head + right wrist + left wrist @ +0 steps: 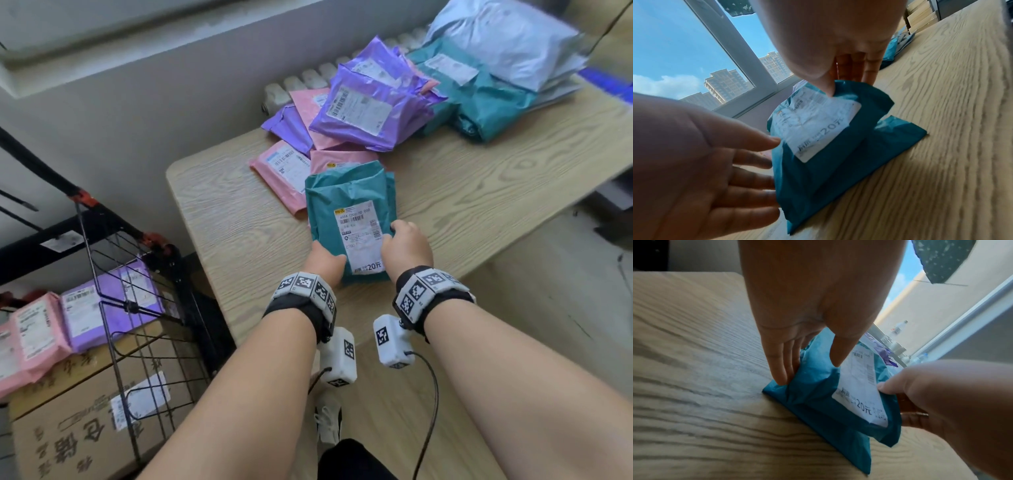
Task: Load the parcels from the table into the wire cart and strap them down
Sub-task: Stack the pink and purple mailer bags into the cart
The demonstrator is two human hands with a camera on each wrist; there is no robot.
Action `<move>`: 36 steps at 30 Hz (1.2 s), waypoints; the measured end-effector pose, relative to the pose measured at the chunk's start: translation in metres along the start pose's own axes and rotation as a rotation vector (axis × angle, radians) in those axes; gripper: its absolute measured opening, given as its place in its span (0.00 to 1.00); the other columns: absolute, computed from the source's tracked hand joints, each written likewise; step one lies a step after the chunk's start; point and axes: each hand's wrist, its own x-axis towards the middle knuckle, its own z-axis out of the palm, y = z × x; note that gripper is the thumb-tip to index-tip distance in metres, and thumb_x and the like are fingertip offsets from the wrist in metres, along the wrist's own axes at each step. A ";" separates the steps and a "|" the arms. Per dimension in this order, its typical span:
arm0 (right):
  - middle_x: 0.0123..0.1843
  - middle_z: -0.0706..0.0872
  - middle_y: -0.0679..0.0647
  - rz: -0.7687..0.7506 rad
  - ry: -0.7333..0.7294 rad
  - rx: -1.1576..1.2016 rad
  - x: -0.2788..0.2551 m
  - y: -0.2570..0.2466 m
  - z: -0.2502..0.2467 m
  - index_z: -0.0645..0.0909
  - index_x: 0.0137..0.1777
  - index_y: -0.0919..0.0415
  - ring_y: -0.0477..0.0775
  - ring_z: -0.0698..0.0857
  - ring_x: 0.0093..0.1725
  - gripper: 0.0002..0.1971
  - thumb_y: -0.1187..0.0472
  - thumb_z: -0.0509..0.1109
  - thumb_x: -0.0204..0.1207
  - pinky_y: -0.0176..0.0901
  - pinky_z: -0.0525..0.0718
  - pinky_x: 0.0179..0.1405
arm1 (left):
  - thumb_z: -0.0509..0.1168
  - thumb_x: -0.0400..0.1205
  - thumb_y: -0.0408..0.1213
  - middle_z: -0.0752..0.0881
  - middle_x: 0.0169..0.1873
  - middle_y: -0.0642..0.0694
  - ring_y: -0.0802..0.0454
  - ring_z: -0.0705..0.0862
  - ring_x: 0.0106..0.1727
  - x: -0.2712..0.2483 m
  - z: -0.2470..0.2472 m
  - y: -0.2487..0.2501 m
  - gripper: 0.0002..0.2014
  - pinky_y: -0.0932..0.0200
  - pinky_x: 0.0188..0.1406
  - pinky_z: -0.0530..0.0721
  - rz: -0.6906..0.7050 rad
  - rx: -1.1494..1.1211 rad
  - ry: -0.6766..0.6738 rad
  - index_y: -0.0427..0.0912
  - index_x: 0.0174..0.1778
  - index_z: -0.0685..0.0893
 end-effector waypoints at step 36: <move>0.53 0.86 0.56 -0.465 -0.468 0.016 -0.240 -0.334 0.227 0.79 0.55 0.61 0.58 0.85 0.51 0.10 0.58 0.66 0.77 0.47 0.82 0.47 | 0.71 0.74 0.42 0.87 0.59 0.44 0.45 0.86 0.55 -0.118 -0.347 -0.313 0.24 0.54 0.56 0.84 -0.285 -0.606 0.491 0.39 0.65 0.82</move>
